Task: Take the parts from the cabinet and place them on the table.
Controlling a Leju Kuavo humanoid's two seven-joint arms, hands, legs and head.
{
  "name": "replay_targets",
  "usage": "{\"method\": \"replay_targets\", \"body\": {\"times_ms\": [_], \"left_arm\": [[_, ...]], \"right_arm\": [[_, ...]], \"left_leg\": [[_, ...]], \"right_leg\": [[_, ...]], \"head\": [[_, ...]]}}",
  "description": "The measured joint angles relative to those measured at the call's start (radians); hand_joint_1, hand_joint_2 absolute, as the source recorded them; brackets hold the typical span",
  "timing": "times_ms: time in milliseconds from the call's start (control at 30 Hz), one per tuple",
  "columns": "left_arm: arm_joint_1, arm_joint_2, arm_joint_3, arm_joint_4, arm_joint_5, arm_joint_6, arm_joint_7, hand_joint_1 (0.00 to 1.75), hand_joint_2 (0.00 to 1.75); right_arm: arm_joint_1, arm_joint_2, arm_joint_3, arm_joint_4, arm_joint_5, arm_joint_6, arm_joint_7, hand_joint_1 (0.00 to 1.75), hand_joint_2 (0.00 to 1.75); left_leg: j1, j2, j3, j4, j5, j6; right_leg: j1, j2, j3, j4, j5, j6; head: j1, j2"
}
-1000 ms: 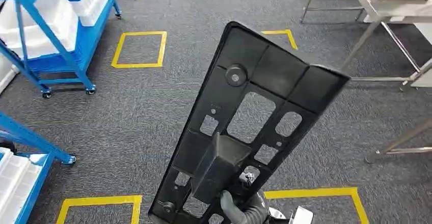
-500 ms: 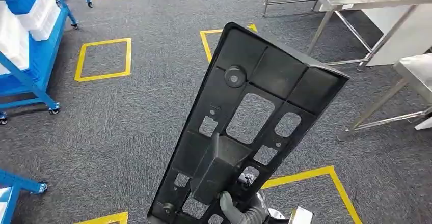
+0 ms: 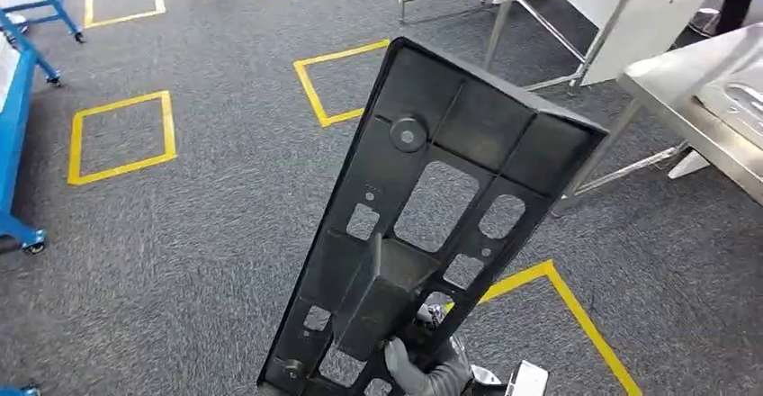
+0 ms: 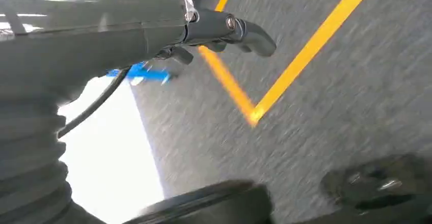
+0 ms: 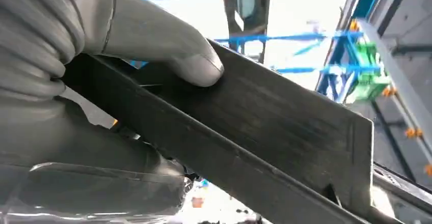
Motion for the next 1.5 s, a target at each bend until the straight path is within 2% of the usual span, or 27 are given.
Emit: {"method": "replay_targets", "body": {"times_ms": [33,67,133,167,233,300,333,467,500,533,567,633,700,767,800,833,867,967,1000,1067,1167,1200,1267,1300,1333,1367,1500], "left_arm": [[0.006,-0.001,0.000,0.000,0.001,0.024,-0.059,0.00,1.75],[0.010,-0.004,0.000,0.000,-0.001,0.046,-0.109,0.00,1.75],[0.012,-0.005,-0.005,0.000,-0.012,0.101,-0.186,0.00,1.75],[0.015,-0.005,-0.011,0.000,-0.016,0.126,-0.205,0.00,1.75],[0.031,-0.003,-0.022,0.000,-0.022,0.163,-0.241,0.00,1.75],[0.049,0.004,-0.026,0.000,-0.024,0.179,-0.259,0.00,1.75],[0.055,0.004,-0.029,0.000,-0.028,0.179,-0.261,0.00,1.75],[0.059,0.003,-0.034,0.000,0.012,0.084,-0.280,0.00,1.75],[0.060,0.003,-0.031,0.001,0.030,0.036,-0.288,0.00,1.75],[0.058,0.005,-0.026,0.001,0.043,0.001,-0.298,0.00,1.75],[0.059,0.007,-0.020,0.001,0.053,-0.023,-0.305,0.00,1.75],[0.063,0.013,-0.013,0.001,0.064,-0.042,-0.312,0.00,1.75],[0.064,0.018,-0.011,0.001,0.063,-0.046,-0.313,0.00,1.75],[0.064,0.019,-0.008,0.001,0.063,-0.046,-0.311,0.00,1.75],[0.063,0.019,-0.007,0.001,0.063,-0.046,-0.311,0.00,1.75],[0.063,0.020,-0.006,0.001,0.063,-0.046,-0.310,0.00,1.75],[0.064,0.020,-0.005,0.001,0.062,-0.045,-0.310,0.00,1.75],[0.060,0.021,-0.004,0.001,0.054,-0.038,-0.304,0.00,1.75],[0.057,0.021,-0.004,0.000,0.053,-0.036,-0.304,0.00,1.75],[0.056,0.022,-0.004,0.000,0.050,-0.036,-0.300,0.00,1.75],[0.062,0.023,-0.003,0.000,0.043,-0.036,-0.276,0.00,1.75],[0.065,0.023,-0.003,0.000,0.043,-0.035,-0.267,0.00,1.75],[0.066,0.023,-0.002,0.000,0.047,-0.027,-0.244,0.00,1.75],[0.066,0.024,0.000,0.000,0.050,-0.025,-0.236,0.00,1.75],[0.067,0.024,0.003,0.000,0.052,-0.023,-0.230,0.00,1.75],[0.067,0.023,0.004,0.000,0.053,-0.021,-0.220,0.00,1.75],[0.062,0.022,0.005,0.000,0.052,-0.002,-0.193,0.00,1.75]], "right_arm": [[0.003,0.000,-0.001,-0.005,0.000,-0.003,-0.002,1.75,1.75],[0.002,0.001,-0.001,-0.005,0.000,-0.003,-0.003,1.75,1.75],[0.008,0.001,-0.001,-0.005,0.000,-0.003,-0.003,1.75,1.75],[0.011,0.001,-0.002,-0.005,0.001,-0.002,-0.003,1.75,1.75],[0.012,0.002,-0.002,-0.005,0.002,-0.002,-0.003,1.75,1.75],[0.013,0.002,-0.002,-0.005,0.002,-0.002,-0.004,1.75,1.75],[0.012,0.002,-0.002,-0.005,0.002,-0.001,-0.005,1.75,1.75],[0.010,0.003,-0.001,-0.003,0.003,0.003,-0.006,1.75,1.75],[0.009,0.002,-0.001,-0.002,0.003,0.003,-0.007,1.75,1.75],[0.006,0.002,-0.001,0.000,0.002,0.004,-0.010,1.75,1.75],[-0.002,0.002,-0.001,0.003,0.001,0.006,-0.011,1.75,1.75],[-0.007,0.002,0.000,0.008,0.002,0.008,-0.011,1.75,1.75],[-0.006,0.002,-0.001,0.013,0.001,0.010,-0.011,1.75,1.75],[-0.006,0.002,-0.001,0.014,0.001,0.014,-0.011,1.75,1.75],[-0.007,0.002,-0.001,0.014,0.000,0.016,-0.011,1.75,1.75],[-0.008,0.002,-0.001,0.014,0.000,0.017,-0.013,1.75,1.75],[-0.011,0.002,-0.001,0.015,0.000,0.018,-0.013,1.75,1.75],[-0.010,0.002,-0.001,0.016,-0.003,0.019,-0.015,1.75,1.75],[-0.010,0.002,-0.001,0.015,-0.003,0.019,-0.016,1.75,1.75],[-0.015,0.003,-0.001,0.016,-0.004,0.019,-0.019,1.75,1.75],[-0.017,0.003,0.002,0.020,-0.004,0.019,-0.018,1.75,1.75],[-0.017,0.003,0.002,0.022,-0.004,0.018,-0.018,1.75,1.75],[-0.017,0.003,0.002,0.023,-0.004,0.018,-0.017,1.75,1.75],[-0.017,0.003,0.003,0.023,-0.004,0.018,-0.017,1.75,1.75],[-0.017,0.003,0.003,0.023,-0.004,0.018,-0.017,1.75,1.75],[-0.018,0.003,0.003,0.023,-0.004,0.018,-0.016,1.75,1.75],[-0.016,0.003,0.006,0.023,-0.004,0.018,-0.014,1.75,1.75]], "left_leg": [[-0.001,-0.050,-0.015,0.039,-0.027,-0.002],[0.001,-0.072,-0.047,0.109,-0.065,-0.002],[0.005,-0.086,-0.130,0.271,-0.129,-0.006],[0.005,-0.088,-0.159,0.317,-0.131,-0.007],[0.005,-0.100,-0.149,0.251,-0.055,-0.004],[0.005,-0.141,-0.091,0.082,0.056,0.003],[0.006,-0.193,-0.077,0.043,0.060,0.006],[0.003,-0.172,-0.072,0.018,0.059,0.021],[0.012,-0.158,-0.072,0.007,0.066,0.031],[0.010,-0.146,-0.070,0.005,0.068,0.035],[0.008,-0.132,-0.071,0.004,0.067,0.041],[0.003,-0.104,-0.071,0.004,0.066,0.043],[0.003,-0.075,-0.072,0.005,0.064,0.041],[0.003,-0.051,-0.066,0.005,0.059,0.038],[0.003,-0.041,-0.061,0.005,0.055,0.035],[0.000,-0.033,-0.056,0.004,0.052,0.030],[-0.006,-0.024,-0.056,0.007,0.047,0.023],[-0.005,0.004,-0.046,-0.001,0.043,0.011],[-0.006,0.001,-0.042,0.002,0.036,0.003],[0.000,-0.085,-0.070,0.072,-0.009,-0.004],[0.001,-0.105,-0.198,0.320,-0.108,-0.014],[0.001,-0.105,-0.217,0.341,-0.096,-0.014],[0.004,-0.108,-0.186,0.243,-0.011,-0.013],[0.007,-0.122,-0.148,0.145,0.047,-0.013],[0.014,-0.166,-0.116,0.059,0.087,-0.013],[0.016,-0.212,-0.103,0.031,0.070,-0.008],[0.016,-0.172,-0.101,0.025,0.073,0.022]], "right_leg": [[-0.002,0.012,0.002,-0.003,0.000,-0.006],[-0.002,0.022,0.001,-0.002,0.001,-0.009],[0.000,0.046,0.001,-0.002,-0.001,-0.011],[0.001,0.060,0.002,-0.001,-0.001,-0.012],[0.001,0.095,0.007,0.000,-0.003,-0.011],[-0.001,0.126,0.013,0.003,-0.007,-0.005],[-0.001,0.136,0.012,0.006,-0.008,-0.001],[-0.007,0.176,-0.009,0.004,0.004,0.028],[-0.002,0.159,-0.013,0.025,0.001,0.036],[0.005,0.095,-0.028,0.058,-0.019,0.041],[0.001,0.059,-0.061,0.120,-0.061,0.044],[-0.006,0.037,-0.132,0.268,-0.133,0.048],[-0.012,0.034,-0.155,0.315,-0.135,0.052],[-0.013,0.021,-0.084,0.182,-0.059,0.050],[-0.011,-0.004,-0.028,0.079,-0.017,0.045],[-0.004,-0.056,0.008,0.008,-0.015,0.039],[0.004,-0.054,0.008,0.006,-0.016,0.030],[0.008,-0.018,0.000,0.006,-0.017,0.017],[-0.005,-0.003,0.010,-0.006,-0.011,0.009],[-0.009,0.011,0.015,-0.011,-0.009,-0.001],[-0.007,0.054,0.015,-0.009,-0.010,-0.004],[-0.007,0.070,0.016,-0.008,-0.010,-0.004],[-0.009,0.100,0.020,-0.006,-0.012,0.000],[-0.010,0.115,0.022,-0.003,-0.015,0.004],[-0.011,0.127,0.022,0.002,-0.018,0.009],[-0.004,0.140,0.014,0.012,-0.022,0.016],[-0.010,0.181,0.000,0.006,-0.012,0.043]], "head": [[-0.002,0.000],[-0.002,0.000],[-0.002,0.000],[-0.002,0.000],[-0.002,0.000],[-0.001,0.000],[-0.001,0.000],[-0.001,0.000],[-0.001,0.000],[-0.001,0.000],[0.000,0.000],[0.000,0.000],[0.000,0.000],[0.000,0.000],[0.000,0.000],[0.000,0.000],[0.000,0.000],[0.000,0.000],[0.000,0.000],[0.000,0.000],[0.000,0.000],[0.000,0.000],[0.000,0.000],[0.000,0.000],[0.000,0.000],[0.000,0.000],[0.000,0.000]]}}
